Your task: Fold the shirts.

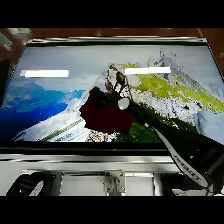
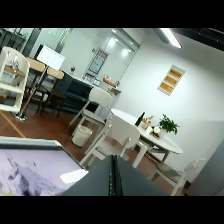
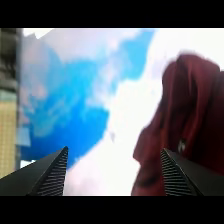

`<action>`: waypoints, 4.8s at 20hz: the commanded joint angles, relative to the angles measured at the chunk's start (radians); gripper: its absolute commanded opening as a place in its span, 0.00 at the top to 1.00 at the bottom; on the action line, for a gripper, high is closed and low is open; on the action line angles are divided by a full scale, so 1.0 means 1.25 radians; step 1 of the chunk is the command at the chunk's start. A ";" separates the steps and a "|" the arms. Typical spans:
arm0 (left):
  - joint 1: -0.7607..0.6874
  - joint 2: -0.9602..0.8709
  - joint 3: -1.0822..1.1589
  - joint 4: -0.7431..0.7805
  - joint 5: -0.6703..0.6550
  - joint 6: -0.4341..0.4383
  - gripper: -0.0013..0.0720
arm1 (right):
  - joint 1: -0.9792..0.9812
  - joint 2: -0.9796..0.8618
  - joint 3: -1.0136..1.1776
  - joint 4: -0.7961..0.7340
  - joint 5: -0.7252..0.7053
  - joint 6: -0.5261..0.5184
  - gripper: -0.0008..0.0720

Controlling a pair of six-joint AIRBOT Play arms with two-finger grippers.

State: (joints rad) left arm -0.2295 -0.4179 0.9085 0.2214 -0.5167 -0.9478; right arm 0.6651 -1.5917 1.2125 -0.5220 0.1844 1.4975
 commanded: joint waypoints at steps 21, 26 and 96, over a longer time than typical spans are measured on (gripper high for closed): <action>0.002 0.002 -0.070 0.081 -0.041 -0.042 0.93 | -0.323 0.018 -0.292 -0.017 0.496 -0.065 0.05; 0.002 0.002 -0.070 0.107 -0.063 -0.042 0.93 | -0.363 0.016 -0.244 0.016 0.588 -0.213 0.91; -0.103 -0.726 0.363 1.120 -0.679 -0.638 0.15 | -0.796 0.172 0.226 -0.619 1.048 -0.136 0.03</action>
State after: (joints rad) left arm -0.3252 -1.1809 1.2171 1.3968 -1.1702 -1.6707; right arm -0.4931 -1.3468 1.5360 -1.2999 1.4586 1.3312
